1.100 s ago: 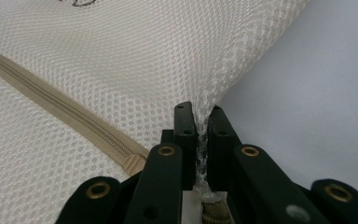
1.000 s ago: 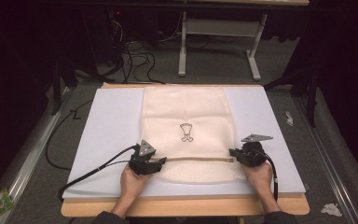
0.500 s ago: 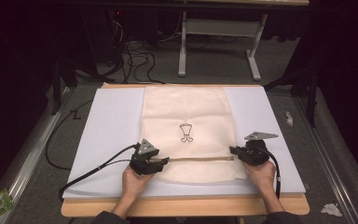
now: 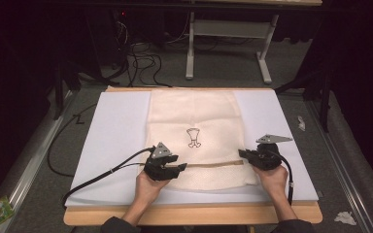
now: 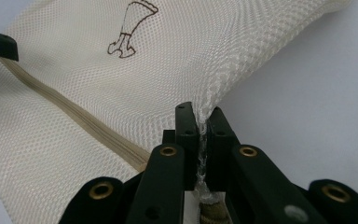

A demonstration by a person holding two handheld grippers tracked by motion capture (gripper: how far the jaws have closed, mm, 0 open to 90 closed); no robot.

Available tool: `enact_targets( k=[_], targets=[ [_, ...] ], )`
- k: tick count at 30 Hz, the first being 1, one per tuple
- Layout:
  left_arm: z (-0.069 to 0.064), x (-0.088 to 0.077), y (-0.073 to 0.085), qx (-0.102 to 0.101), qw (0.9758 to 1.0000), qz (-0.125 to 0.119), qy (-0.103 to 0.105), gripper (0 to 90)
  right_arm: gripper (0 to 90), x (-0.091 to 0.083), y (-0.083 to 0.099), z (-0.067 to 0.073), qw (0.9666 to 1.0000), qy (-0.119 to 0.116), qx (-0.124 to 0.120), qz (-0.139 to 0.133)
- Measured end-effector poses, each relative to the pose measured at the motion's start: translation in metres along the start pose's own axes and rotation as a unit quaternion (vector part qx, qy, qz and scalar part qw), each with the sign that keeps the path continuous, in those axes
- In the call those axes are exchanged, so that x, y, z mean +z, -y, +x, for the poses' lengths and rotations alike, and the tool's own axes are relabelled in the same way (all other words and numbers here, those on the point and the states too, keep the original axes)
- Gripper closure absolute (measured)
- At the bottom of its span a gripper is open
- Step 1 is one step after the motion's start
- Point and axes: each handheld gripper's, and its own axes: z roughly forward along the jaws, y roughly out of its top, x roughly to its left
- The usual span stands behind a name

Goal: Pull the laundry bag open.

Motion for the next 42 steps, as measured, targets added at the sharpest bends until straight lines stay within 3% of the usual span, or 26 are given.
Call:
enact_targets(
  k=[23,30,35,42],
  targets=[
    [-0.033,0.039,-0.028,0.031,0.9974,0.024,0.060,60.8,87.5,-0.004,-0.007,0.004,0.9998,-0.018,-0.004,-0.012],
    [-0.036,0.039,-0.042,0.015,0.9969,0.000,0.077,62.6,87.6,-0.002,-0.009,0.006,0.9996,-0.025,-0.003,-0.016],
    [-0.045,0.045,-0.047,0.031,0.9969,0.000,0.072,62.4,87.6,-0.002,-0.012,0.008,0.9994,-0.031,-0.004,-0.018],
    [-0.051,0.054,-0.047,0.031,0.9961,0.008,0.082,61.9,87.6,-0.001,-0.014,0.011,0.9991,-0.037,-0.007,-0.019]
  ],
)
